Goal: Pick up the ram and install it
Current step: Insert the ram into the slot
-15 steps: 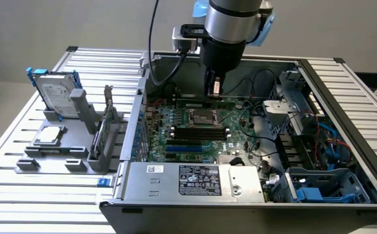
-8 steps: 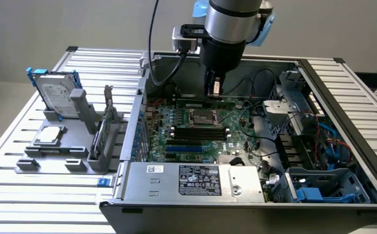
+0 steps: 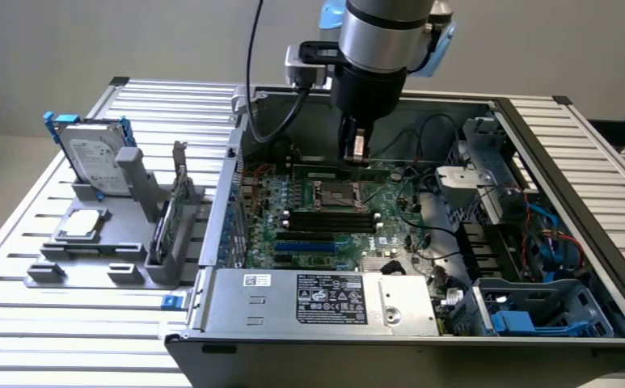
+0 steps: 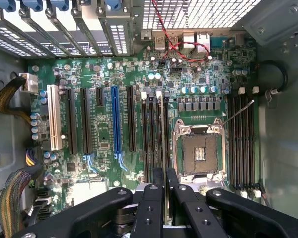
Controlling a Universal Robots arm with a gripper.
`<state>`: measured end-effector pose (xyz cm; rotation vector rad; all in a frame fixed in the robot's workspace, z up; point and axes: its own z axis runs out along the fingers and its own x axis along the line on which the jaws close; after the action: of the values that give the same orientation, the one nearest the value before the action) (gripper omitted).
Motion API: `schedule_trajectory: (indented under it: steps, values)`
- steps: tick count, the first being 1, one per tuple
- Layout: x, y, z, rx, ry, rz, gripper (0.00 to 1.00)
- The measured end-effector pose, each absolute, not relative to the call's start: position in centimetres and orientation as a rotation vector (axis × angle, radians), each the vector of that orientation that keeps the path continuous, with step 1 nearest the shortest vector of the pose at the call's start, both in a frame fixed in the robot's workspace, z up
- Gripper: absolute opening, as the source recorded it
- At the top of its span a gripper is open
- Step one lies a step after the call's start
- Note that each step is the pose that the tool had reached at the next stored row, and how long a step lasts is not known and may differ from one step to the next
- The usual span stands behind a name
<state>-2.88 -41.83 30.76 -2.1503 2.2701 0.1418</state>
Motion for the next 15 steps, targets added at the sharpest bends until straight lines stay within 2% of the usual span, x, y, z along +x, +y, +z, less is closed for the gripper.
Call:
schedule_trajectory:
  steps: [15]
  values:
    - [-3.5, -42.0, 28.0, -2.146, 2.265, 0.131, 0.14]
